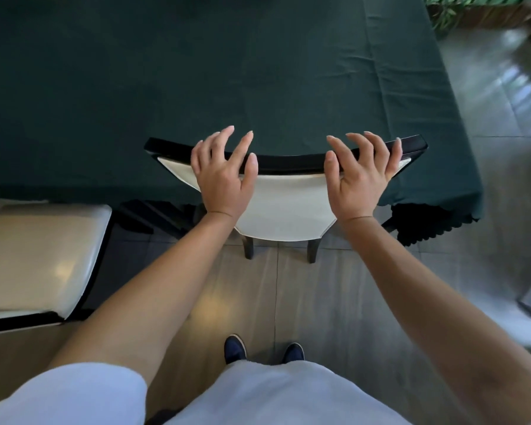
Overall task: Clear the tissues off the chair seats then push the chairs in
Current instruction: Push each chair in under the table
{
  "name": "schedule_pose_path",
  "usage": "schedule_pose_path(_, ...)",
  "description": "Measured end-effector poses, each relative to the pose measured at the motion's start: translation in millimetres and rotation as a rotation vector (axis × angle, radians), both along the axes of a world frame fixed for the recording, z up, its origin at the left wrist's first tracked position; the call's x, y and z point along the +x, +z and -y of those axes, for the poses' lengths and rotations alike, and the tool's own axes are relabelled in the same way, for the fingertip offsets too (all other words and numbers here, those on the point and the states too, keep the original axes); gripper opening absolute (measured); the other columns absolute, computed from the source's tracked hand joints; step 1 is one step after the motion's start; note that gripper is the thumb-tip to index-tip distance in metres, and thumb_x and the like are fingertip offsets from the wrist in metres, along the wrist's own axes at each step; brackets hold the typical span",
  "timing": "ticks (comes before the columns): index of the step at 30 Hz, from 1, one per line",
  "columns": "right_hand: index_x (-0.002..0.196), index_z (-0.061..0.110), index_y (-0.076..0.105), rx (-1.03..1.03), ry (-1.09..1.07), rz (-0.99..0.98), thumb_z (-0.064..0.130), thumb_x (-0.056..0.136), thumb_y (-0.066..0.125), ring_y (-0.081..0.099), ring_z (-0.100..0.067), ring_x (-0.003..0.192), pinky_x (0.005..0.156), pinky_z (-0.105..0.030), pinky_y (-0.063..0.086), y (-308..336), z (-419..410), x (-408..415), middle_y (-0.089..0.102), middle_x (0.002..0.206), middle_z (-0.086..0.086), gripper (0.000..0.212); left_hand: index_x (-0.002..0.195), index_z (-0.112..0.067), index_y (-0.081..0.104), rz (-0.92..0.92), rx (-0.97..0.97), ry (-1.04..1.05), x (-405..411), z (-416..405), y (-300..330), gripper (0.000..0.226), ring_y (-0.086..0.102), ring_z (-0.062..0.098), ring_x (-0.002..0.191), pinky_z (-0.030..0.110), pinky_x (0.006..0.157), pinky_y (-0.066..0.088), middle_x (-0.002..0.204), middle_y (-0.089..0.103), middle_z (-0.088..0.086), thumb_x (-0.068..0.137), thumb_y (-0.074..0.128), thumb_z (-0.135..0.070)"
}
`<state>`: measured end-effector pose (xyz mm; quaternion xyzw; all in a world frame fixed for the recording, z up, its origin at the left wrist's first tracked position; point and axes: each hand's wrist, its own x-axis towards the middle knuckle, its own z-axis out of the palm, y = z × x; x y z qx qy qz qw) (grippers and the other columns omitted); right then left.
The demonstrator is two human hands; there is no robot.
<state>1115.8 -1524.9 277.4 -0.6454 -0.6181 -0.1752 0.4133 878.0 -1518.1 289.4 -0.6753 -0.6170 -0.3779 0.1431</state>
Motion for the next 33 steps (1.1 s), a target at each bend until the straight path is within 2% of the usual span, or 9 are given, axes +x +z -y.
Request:
schedule_pose_path(3,0.120,0.032,0.074,-0.059,-0.016,0.017,0.044,0.108,0.047,0.054,-0.026,0.129,0.123,-0.059,0.020,5,3,-1,0.067,0.121,0.001,0.032,0.128,-0.030,0.072,-0.008,-0.008,0.003,-1,-2,1,0.033,0.057,0.029,0.123,0.050,0.115,0.034,0.134,0.064,0.003,0.104,0.049,-0.035)
schedule_pose_path(8,0.122,0.029,0.072,-0.262,-0.011,0.022,0.053,0.108,0.036,0.047,-0.026,0.138,0.127,-0.053,0.008,21,14,-2,0.065,0.125,0.001,0.045,0.119,-0.033,0.075,0.018,-0.045,-0.039,-4,1,9,0.031,0.062,0.024,0.108,0.048,0.111,0.037,0.104,0.070,-0.006,0.103,0.051,-0.043)
schedule_pose_path(11,0.132,0.029,0.066,-0.448,0.024,-0.026,0.057,0.104,0.039,0.038,-0.026,0.146,0.128,-0.053,0.005,41,22,-4,0.060,0.140,-0.001,0.049,0.120,-0.032,0.076,0.106,-0.177,-0.123,-10,7,17,0.032,0.058,0.026,0.125,0.048,0.118,0.031,0.128,0.068,-0.002,0.097,0.059,-0.045)
schedule_pose_path(14,0.150,0.029,0.048,-0.547,0.081,-0.024,0.058,0.099,0.049,0.031,-0.028,0.151,0.126,-0.049,0.015,78,37,-14,0.043,0.159,-0.006,0.060,0.125,-0.025,0.073,0.189,-0.248,-0.279,-36,20,44,0.040,0.047,0.033,0.140,0.053,0.117,0.033,0.145,0.058,0.006,0.092,0.061,-0.044)
schedule_pose_path(17,0.150,0.032,0.048,-0.505,0.136,0.015,0.045,0.097,0.059,0.023,-0.028,0.155,0.126,-0.049,0.017,118,57,-49,0.029,0.167,-0.006,0.057,0.116,-0.020,0.076,0.266,-0.170,-0.277,-79,41,73,0.033,0.049,0.029,0.138,0.056,0.114,0.035,0.136,0.063,0.004,0.094,0.061,-0.040)
schedule_pose_path(21,0.143,0.033,0.057,-0.441,0.216,-0.005,0.045,0.094,0.056,0.032,-0.028,0.151,0.126,-0.051,0.019,163,74,-115,0.035,0.164,-0.004,0.050,0.118,-0.023,0.075,0.358,-0.170,-0.237,-142,72,103,0.032,0.043,0.021,0.141,0.047,0.119,0.031,0.139,0.058,-0.002,0.098,0.058,-0.040)
schedule_pose_path(24,0.149,0.028,0.049,-0.388,0.400,-0.175,0.036,0.096,0.063,0.032,-0.022,0.150,0.121,-0.038,0.029,181,88,-170,0.032,0.165,0.001,0.055,0.122,-0.024,0.072,0.399,-0.157,-0.192,-191,98,117,0.029,0.042,0.016,0.139,0.049,0.117,0.035,0.142,0.055,-0.004,0.099,0.059,-0.037)
schedule_pose_path(27,0.152,0.023,0.046,-0.312,0.564,-0.239,0.033,0.097,0.064,0.032,-0.016,0.150,0.116,-0.020,0.027,188,99,-224,0.033,0.164,0.002,0.059,0.125,-0.025,0.070,0.427,-0.154,-0.128,-240,118,130,0.030,0.041,0.013,0.138,0.039,0.118,0.035,0.146,0.052,-0.006,0.098,0.063,-0.035)
schedule_pose_path(33,0.151,0.023,0.048,-0.392,0.824,-0.191,0.038,0.098,0.061,0.031,-0.018,0.151,0.120,-0.031,0.029,182,81,-312,0.033,0.165,0.001,0.057,0.129,-0.024,0.068,0.390,-0.085,0.139,-331,158,133,0.039,0.044,0.017,0.137,0.026,0.116,0.034,0.148,0.049,-0.002,0.093,0.068,-0.039)
